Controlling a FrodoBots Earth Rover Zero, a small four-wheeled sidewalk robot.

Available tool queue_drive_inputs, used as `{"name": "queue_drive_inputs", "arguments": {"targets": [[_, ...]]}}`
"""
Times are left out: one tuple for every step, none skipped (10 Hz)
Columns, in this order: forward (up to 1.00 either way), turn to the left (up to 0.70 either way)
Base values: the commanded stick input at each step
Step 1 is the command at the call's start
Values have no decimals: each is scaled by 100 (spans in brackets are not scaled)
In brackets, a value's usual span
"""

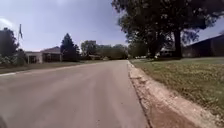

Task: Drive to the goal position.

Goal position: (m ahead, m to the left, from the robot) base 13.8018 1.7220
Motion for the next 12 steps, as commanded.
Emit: {"name": "queue_drive_inputs", "arguments": {"targets": [[70, 0], [70, 0], [70, 0], [70, 0], [70, 0], [70, 0], [70, 0], [70, 0], [70, 0], [70, 0], [70, 0], [70, 0]]}}
